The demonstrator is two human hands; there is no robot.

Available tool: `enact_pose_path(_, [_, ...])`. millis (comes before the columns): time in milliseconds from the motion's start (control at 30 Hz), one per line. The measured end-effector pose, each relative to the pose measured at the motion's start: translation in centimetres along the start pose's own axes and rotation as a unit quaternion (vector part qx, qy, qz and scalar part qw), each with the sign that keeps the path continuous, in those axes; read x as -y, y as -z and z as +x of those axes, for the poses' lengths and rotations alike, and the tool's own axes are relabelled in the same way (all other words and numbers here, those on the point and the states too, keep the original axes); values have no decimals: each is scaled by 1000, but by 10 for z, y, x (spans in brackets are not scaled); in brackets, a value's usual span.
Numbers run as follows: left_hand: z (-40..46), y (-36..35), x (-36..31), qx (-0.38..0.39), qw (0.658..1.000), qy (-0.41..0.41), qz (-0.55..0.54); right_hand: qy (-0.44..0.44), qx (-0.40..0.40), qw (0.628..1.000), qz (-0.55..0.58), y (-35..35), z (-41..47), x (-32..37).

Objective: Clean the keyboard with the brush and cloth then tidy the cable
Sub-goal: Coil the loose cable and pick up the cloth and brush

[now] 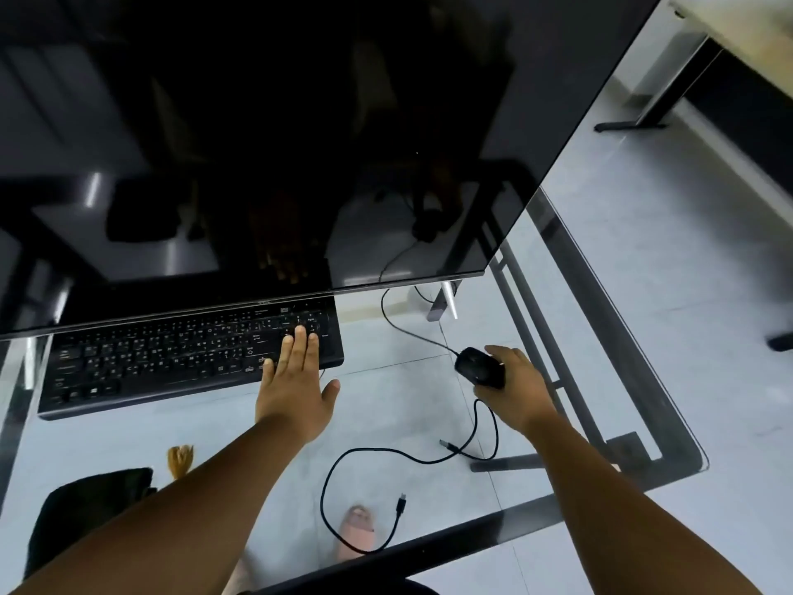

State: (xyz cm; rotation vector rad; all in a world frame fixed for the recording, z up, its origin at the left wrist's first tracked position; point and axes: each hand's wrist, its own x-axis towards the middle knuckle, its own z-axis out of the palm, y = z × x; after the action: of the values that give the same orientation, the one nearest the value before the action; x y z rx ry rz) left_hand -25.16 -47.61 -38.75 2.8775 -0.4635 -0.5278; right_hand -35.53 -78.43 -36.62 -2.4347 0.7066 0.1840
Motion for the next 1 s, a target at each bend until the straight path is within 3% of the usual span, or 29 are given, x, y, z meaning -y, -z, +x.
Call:
enact_pose_path(233, [-3, 0, 6, 12, 1000, -14, 5, -4, -45, 991, 123, -33, 26, 58])
enact_pose_path(533, [-4, -1, 12, 14, 1000, -22, -1, -72, -96, 988, 96, -51, 67, 96])
enact_pose_path(900, [-4, -1, 13, 4, 1000, -28, -12, -63, -88, 994, 7, -51, 84, 98])
enact_pose_path(1000, [-8, -1, 16, -10, 999, -28, -34, -23, -128, 991, 18, -44, 74, 94])
